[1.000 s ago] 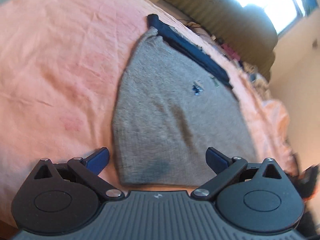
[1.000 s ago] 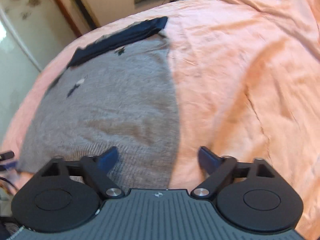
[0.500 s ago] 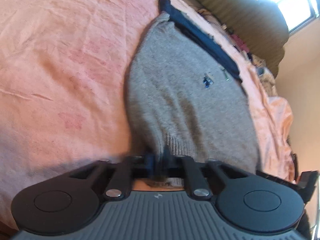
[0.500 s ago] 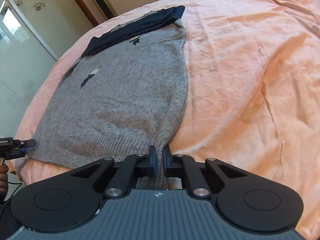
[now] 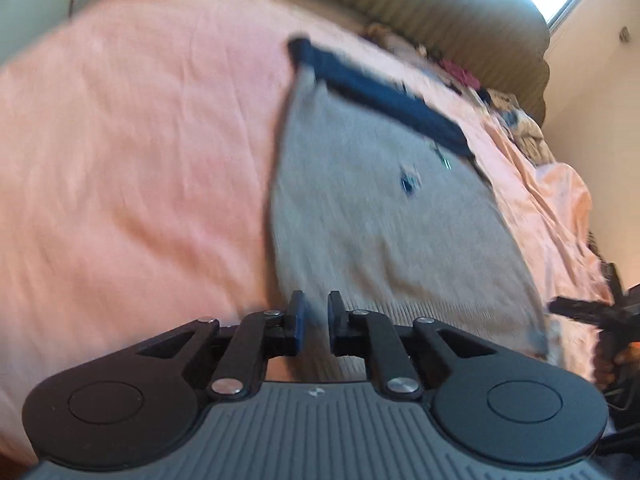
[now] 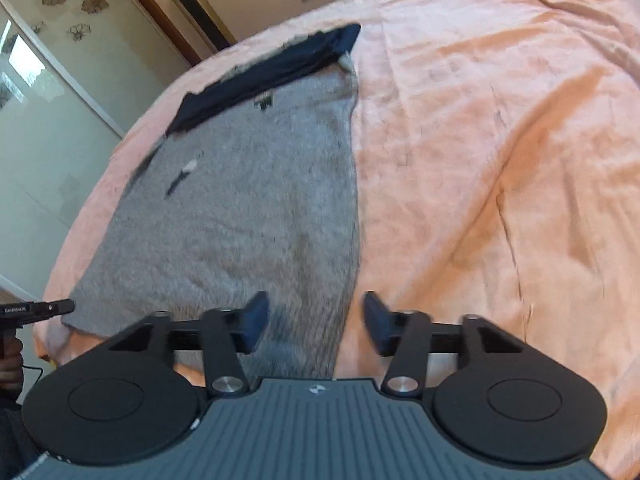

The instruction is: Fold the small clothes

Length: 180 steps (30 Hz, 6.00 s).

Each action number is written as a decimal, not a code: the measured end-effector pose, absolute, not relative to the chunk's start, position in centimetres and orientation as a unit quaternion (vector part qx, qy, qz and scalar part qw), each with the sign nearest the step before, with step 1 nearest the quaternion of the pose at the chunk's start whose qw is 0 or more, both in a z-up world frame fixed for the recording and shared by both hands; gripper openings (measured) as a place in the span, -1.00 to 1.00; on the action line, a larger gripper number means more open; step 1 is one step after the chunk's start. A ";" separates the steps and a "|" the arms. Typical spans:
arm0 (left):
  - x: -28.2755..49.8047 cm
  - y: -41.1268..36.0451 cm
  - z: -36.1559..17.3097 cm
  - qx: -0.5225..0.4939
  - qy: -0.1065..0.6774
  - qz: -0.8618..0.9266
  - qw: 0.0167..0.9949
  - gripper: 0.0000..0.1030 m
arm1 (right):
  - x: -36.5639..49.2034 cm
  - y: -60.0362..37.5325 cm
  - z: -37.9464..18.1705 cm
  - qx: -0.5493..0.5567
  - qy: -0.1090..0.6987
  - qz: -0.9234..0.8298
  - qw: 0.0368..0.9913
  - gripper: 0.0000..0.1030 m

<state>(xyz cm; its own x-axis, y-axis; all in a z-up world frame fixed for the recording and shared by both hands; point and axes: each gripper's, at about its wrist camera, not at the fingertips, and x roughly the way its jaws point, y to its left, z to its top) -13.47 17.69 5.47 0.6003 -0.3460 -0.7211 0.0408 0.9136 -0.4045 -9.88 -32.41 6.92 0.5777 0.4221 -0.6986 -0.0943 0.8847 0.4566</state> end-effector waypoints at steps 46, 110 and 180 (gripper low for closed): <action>24.2 4.7 0.5 0.022 0.345 -0.042 0.937 -0.65 | 27.4 -21.5 1.1 0.063 0.363 0.118 0.922 0.24; -6.4 7.3 1.4 -0.027 0.378 -0.062 0.923 0.94 | -3.1 -18.3 3.2 -0.008 0.376 0.107 0.920 1.00; -1.4 17.3 5.3 -0.357 0.393 -0.280 0.800 -0.89 | -1.8 -33.9 5.8 0.431 0.369 0.288 0.771 -0.82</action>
<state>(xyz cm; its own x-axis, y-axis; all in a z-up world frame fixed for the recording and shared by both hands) -1.44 17.30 5.30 0.5350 -0.7278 -0.4291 0.1670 0.5889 -0.7907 -1.78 -33.92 5.81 0.5608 0.7629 -0.3216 -0.1267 0.4630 0.8773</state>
